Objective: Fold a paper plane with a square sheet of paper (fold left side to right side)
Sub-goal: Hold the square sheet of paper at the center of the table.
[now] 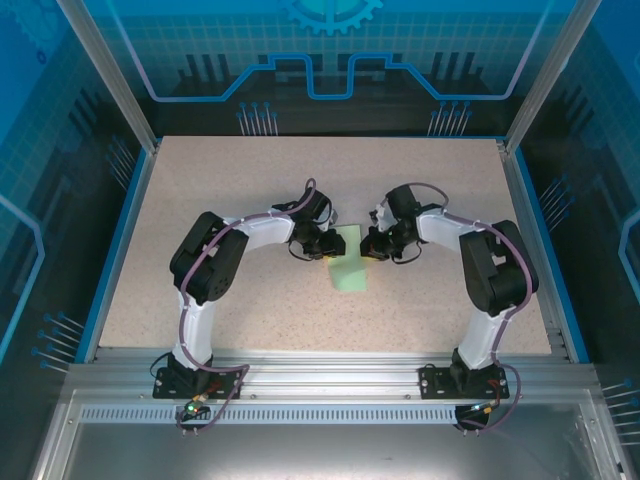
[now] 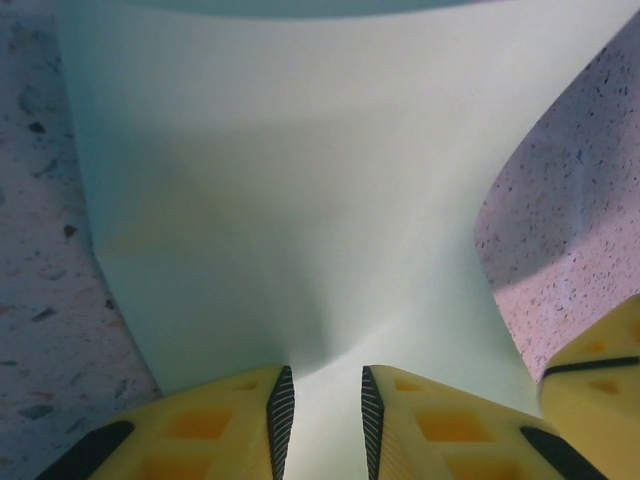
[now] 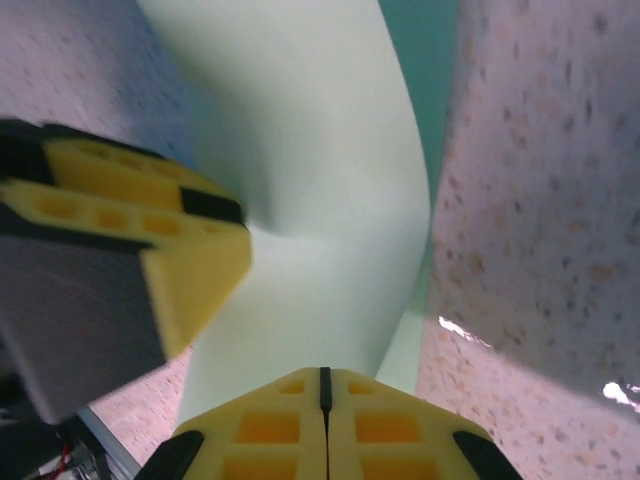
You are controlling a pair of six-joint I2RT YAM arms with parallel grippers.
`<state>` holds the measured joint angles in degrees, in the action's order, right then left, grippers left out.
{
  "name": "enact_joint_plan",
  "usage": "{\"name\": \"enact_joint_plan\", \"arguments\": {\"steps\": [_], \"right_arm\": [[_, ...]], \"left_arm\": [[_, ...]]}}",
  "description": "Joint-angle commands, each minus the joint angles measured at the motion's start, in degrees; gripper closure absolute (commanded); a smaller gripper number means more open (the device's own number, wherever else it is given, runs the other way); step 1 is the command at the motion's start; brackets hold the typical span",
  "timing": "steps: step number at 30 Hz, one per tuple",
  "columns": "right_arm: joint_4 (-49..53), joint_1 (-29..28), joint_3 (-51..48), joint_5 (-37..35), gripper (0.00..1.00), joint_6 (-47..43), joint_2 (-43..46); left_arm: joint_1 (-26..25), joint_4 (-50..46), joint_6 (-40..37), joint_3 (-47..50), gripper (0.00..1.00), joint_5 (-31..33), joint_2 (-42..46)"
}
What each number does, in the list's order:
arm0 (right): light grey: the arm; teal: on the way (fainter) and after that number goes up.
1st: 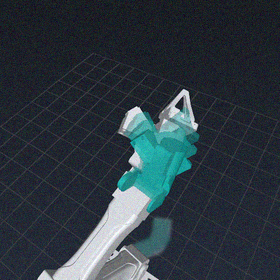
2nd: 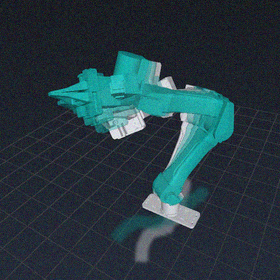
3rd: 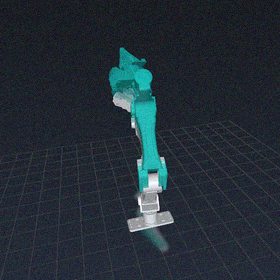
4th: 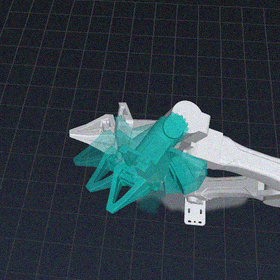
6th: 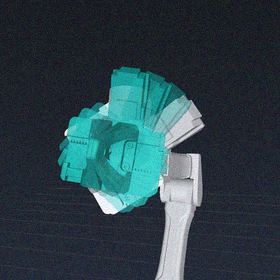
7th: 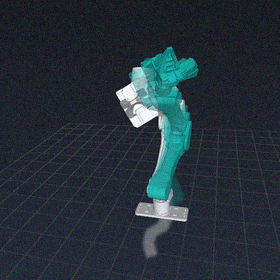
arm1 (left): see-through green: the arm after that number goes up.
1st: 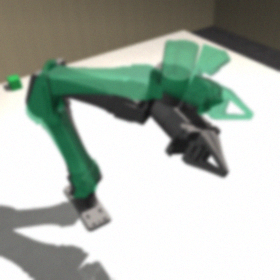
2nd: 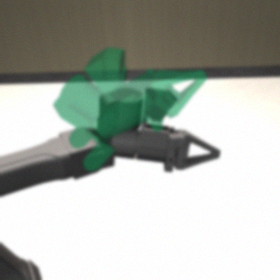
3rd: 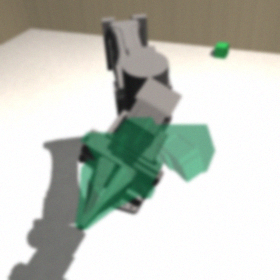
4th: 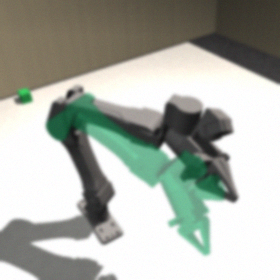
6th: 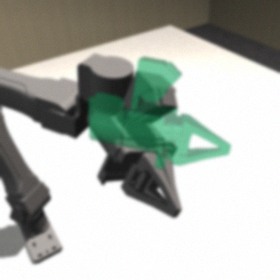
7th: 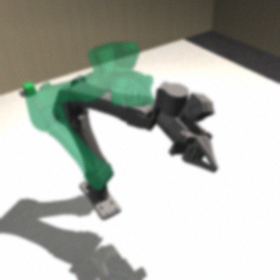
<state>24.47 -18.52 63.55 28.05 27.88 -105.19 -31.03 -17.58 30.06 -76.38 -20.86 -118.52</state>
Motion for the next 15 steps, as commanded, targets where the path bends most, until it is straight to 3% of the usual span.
{"name": "enact_joint_plan", "arguments": {"steps": [1,15], "right_arm": [[-0.83,0.33,3.50,2.09,0.95,1.90,-3.09],[1.47,0.07,10.66,-1.95,0.95,1.76,-15.25]], "left_arm": [[-1.26,-2.15,-0.23,0.90,0.70,1.35,-2.59],[-1.55,-2.68,-0.84,0.27,0.69,1.09,-1.31]]}}
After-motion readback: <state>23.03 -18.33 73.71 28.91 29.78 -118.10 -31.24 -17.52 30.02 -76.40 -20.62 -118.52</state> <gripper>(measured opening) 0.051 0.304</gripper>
